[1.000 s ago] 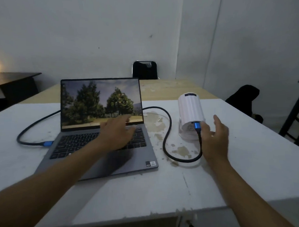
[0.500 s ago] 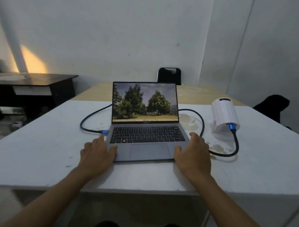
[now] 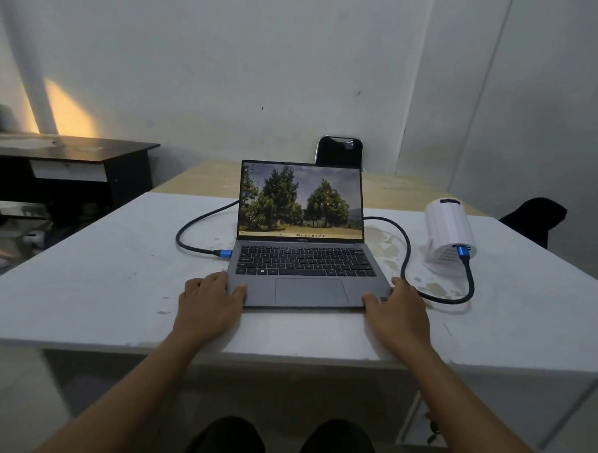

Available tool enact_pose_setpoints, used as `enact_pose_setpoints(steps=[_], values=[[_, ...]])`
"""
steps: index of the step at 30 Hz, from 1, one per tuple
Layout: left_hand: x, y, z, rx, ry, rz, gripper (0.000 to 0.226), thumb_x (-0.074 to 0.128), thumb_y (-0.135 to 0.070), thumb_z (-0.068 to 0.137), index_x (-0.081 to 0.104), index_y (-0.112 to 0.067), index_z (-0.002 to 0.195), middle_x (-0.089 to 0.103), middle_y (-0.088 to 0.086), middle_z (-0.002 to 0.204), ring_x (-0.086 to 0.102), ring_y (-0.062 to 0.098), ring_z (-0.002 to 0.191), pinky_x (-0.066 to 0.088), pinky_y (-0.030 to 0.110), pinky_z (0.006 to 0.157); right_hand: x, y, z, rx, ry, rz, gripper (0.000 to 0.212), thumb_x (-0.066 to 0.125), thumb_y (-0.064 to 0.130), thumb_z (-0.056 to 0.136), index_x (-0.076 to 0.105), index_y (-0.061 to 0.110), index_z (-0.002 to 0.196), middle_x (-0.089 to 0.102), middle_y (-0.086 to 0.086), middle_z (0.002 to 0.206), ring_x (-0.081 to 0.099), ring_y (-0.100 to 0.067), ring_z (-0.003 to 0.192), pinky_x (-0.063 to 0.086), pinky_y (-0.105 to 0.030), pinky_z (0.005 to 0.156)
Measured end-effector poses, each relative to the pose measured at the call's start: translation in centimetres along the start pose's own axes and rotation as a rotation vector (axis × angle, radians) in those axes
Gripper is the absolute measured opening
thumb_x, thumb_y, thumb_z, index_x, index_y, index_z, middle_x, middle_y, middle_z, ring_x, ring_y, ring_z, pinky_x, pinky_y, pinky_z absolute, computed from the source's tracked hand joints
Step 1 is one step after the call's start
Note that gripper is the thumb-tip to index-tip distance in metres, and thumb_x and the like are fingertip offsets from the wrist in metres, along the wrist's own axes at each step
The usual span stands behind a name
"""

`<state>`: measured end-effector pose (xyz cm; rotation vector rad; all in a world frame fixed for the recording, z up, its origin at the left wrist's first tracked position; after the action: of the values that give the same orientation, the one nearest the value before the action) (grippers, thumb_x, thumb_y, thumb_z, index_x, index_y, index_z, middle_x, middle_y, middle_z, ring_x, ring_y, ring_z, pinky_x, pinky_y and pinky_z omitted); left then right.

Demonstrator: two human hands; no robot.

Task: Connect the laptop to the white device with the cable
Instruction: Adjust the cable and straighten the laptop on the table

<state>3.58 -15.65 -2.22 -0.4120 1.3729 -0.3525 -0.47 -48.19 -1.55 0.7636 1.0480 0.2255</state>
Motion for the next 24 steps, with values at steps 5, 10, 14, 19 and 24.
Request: enact_pose_setpoints(steps=[5, 10, 14, 19, 24], values=[[-0.3, -0.2, -0.1, -0.013, -0.019, -0.004, 0.04, 0.041, -0.044, 0.104, 0.055, -0.016, 0.129, 0.057, 0.008, 0.141, 0.044, 0.031, 0.129, 0.041, 0.043, 0.102, -0.2, -0.1, -0.5, -0.021, 0.002, 0.014, 0.065, 0.069, 0.05, 0.081, 0.048, 0.014, 0.132, 0.058, -0.007, 0.128, 0.057, -0.026, 0.112, 0.052, -0.036, 0.083], [-0.1, 0.2, 0.4, -0.028, -0.016, 0.011, 0.039, 0.038, -0.041, 0.105, 0.053, -0.016, 0.13, 0.056, 0.008, 0.144, 0.044, 0.03, 0.129, 0.042, 0.042, 0.102, -0.5, 0.0, -0.8, -0.055, -0.002, 0.004, 0.06, 0.071, 0.052, 0.079, 0.055, 0.015, 0.123, 0.062, -0.005, 0.118, 0.059, -0.021, 0.101, 0.05, -0.028, 0.073], [0.0, 0.3, 0.5, -0.026, -0.015, 0.014, 0.04, 0.037, -0.041, 0.105, 0.052, -0.015, 0.132, 0.055, 0.008, 0.143, 0.045, 0.029, 0.128, 0.042, 0.041, 0.101, -0.5, 0.0, -0.8, -0.077, -0.004, 0.007, 0.058, 0.071, 0.054, 0.078, 0.058, 0.016, 0.119, 0.063, -0.003, 0.113, 0.054, -0.015, 0.093, 0.049, -0.028, 0.072], [-0.2, 0.0, 0.2, -0.018, -0.017, 0.026, 0.039, 0.04, -0.041, 0.104, 0.051, -0.012, 0.126, 0.055, 0.012, 0.139, 0.047, 0.031, 0.125, 0.042, 0.042, 0.099, -0.1, 0.4, -1.0, -0.08, 0.023, -0.077, 0.063, 0.06, 0.056, 0.083, 0.051, 0.016, 0.131, 0.054, -0.007, 0.129, 0.052, -0.024, 0.114, 0.05, -0.039, 0.089], [-1.0, -0.6, 0.4, -0.032, 0.082, 0.029, 0.057, 0.043, -0.048, 0.101, 0.043, -0.007, 0.14, 0.047, 0.018, 0.147, 0.043, 0.037, 0.132, 0.041, 0.049, 0.107, -0.2, 1.7, 0.0, -0.093, 0.208, -0.26, 0.083, 0.051, 0.071, 0.074, 0.044, 0.018, 0.138, 0.045, -0.009, 0.138, 0.046, -0.029, 0.123, 0.046, -0.045, 0.095]])
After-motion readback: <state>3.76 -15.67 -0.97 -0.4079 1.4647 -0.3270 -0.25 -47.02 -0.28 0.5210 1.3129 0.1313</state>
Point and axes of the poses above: each hand's wrist, its own z-axis towards the middle knuckle, its own x-axis out of the palm, y = z × x, the point moved 6 cm from there along z, towards the middle knuckle
